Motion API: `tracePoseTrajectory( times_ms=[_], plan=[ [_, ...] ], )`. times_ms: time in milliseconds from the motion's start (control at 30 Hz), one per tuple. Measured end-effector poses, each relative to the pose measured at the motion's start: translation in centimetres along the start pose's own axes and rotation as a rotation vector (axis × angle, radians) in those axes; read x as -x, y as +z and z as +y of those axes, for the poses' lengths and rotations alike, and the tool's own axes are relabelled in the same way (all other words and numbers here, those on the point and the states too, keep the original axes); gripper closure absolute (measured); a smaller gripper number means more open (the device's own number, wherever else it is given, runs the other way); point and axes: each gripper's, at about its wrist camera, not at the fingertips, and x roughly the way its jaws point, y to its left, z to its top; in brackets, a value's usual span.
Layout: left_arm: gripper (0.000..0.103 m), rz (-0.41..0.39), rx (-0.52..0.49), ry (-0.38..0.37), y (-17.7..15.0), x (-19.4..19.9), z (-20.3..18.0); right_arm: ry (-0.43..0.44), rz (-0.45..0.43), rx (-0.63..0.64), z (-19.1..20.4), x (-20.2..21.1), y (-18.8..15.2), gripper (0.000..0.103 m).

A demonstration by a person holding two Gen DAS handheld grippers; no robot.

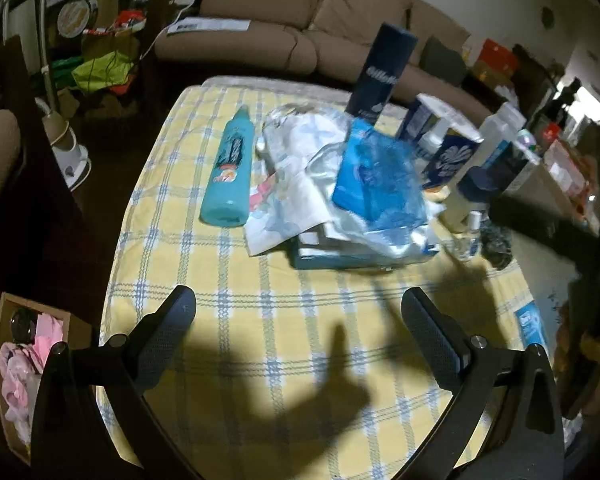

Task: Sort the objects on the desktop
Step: 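Grasp the clear blue plastic case with the right tool and lift it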

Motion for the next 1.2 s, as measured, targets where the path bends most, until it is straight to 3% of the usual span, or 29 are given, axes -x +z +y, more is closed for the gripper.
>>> tracePoseTrajectory(
  times_ms=[133, 300, 333, 433, 500, 833, 1067, 1200],
  plan=[
    [0.0, 0.005, 0.018, -0.005, 0.1, -0.2, 0.4, -0.012, 0.014, 0.004, 2.2, -3.9, 2.0, 0.001],
    [0.0, 0.012, 0.024, -0.003, 0.0, -0.5, 0.5, -0.096, 0.055, 0.032, 3.2, -7.9, 2.7, 0.002],
    [0.0, 0.015, 0.025, -0.003, 0.0, -0.6, 0.6, -0.096, 0.067, 0.036, 3.2, -8.4, 2.6, 0.008],
    [0.0, 0.015, 0.025, -0.008, 0.0, -0.6, 0.5, -0.113, 0.097, 0.053, 2.7, -8.9, 2.3, 0.051],
    [0.0, 0.007, 0.023, -0.011, 0.0, -0.4, 0.4, -0.096, 0.081, 0.033, 1.8, -7.9, 2.1, 0.064],
    [0.0, -0.044, -0.054, -0.04, 1.0, 0.9, -2.4, 0.007, 0.082, -0.05, -2.4, 0.9, -2.4, 0.064],
    [0.0, -0.009, -0.184, -0.074, 0.3, 0.3, -7.1, 0.038, 0.123, -0.106, -4.3, 4.1, -6.8, 0.064],
    [0.0, 0.001, -0.166, -0.098, 1.3, -0.6, -9.2, 0.041, 0.129, -0.129, -4.7, 4.8, -8.3, 0.064]
  ],
)
